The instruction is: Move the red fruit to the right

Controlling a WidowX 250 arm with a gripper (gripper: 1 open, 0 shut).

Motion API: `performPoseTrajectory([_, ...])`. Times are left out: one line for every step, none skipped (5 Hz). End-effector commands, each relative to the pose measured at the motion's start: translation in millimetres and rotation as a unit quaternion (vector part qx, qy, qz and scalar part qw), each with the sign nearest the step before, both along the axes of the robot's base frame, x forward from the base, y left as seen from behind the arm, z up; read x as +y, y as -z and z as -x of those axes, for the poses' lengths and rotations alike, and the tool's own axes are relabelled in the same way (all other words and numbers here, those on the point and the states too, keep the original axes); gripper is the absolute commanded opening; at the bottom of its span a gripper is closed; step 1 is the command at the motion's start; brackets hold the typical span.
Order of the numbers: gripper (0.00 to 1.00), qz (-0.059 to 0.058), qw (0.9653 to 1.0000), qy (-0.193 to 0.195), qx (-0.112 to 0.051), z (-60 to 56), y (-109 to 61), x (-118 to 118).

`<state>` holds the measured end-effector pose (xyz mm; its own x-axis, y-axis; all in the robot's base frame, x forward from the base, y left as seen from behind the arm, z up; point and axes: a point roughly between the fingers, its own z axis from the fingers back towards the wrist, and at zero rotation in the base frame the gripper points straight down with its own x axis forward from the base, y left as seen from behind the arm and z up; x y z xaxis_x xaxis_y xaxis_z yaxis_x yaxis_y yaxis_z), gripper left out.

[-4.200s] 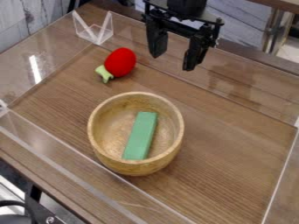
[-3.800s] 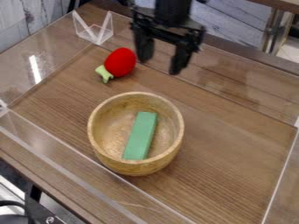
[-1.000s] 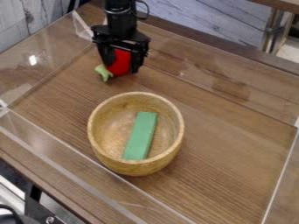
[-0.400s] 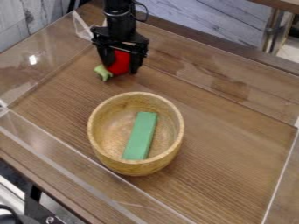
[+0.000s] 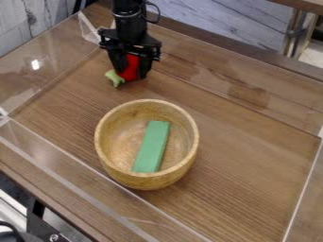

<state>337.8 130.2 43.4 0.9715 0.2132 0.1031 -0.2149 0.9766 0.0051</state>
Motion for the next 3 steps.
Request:
performPoseTrajectory([0.0,-0.017,0.9992,-0.001,-0.036,-7.8,-29.2,-1])
performPoseTrajectory([0.0,-0.028,0.9981,0.002,-0.055,-5.4,-51.8,-11])
performPoseTrajectory([0.0,-0.035,0.9964,0.013,-0.077,-6.0,-75.7,-36])
